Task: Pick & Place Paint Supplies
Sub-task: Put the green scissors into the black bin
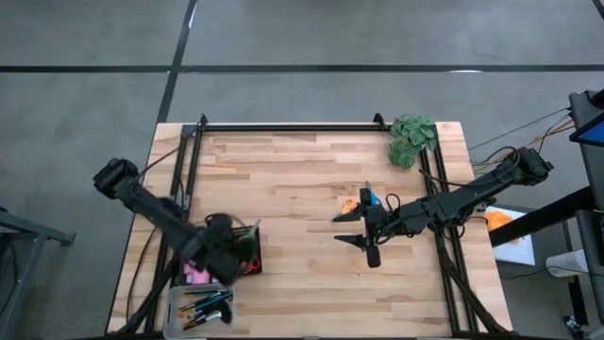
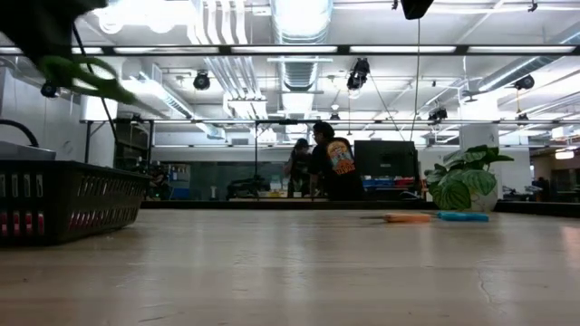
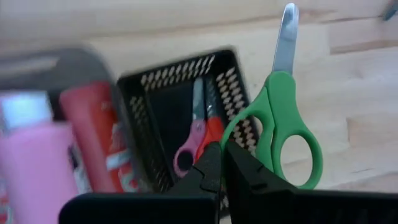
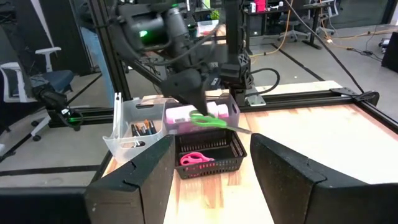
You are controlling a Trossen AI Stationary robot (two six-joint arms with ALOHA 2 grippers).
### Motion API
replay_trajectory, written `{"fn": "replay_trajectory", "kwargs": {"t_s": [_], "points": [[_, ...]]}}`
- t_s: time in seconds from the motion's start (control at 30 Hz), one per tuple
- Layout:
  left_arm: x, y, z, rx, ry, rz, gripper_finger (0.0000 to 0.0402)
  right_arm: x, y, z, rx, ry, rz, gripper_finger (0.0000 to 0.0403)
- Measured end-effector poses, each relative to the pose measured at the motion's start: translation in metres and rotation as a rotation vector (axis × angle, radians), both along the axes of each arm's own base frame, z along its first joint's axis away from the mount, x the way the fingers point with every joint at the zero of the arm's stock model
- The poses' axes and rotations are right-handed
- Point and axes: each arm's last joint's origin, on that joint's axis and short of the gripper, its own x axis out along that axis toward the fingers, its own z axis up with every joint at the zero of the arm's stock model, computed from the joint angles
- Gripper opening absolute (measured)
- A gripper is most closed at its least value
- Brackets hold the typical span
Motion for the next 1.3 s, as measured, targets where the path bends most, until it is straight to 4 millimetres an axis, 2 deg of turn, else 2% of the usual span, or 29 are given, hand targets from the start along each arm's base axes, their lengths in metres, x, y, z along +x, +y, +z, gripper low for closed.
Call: {"fn": "replay_trajectory", "kwargs": {"t_s": [0.17, 0.37, 1.1, 1.3], "points": [[-0.016, -0.018, -0.009, -0.021, -0.026, 0.055, 0.0003, 0.0, 0.0, 0.0, 0.0, 0.0, 0.0, 0.0209], [-0.025, -0.027, -0.027, -0.054, -0.054, 0.074, 0.0003, 0.0, 0.0, 0.0, 0.0, 0.0, 0.0, 0.0209], [-0.035, -0.018, -0.087, -0.091, -0.086, 0.088, 0.0003, 0.0, 0.0, 0.0, 0.0, 0.0, 0.0, 0.0209], [-0.036, -0.017, -0.091, -0.1, -0.09, 0.079, 0.0005, 0.0, 0.0, 0.0, 0.0, 0.0, 0.0, 0.0209]]}}
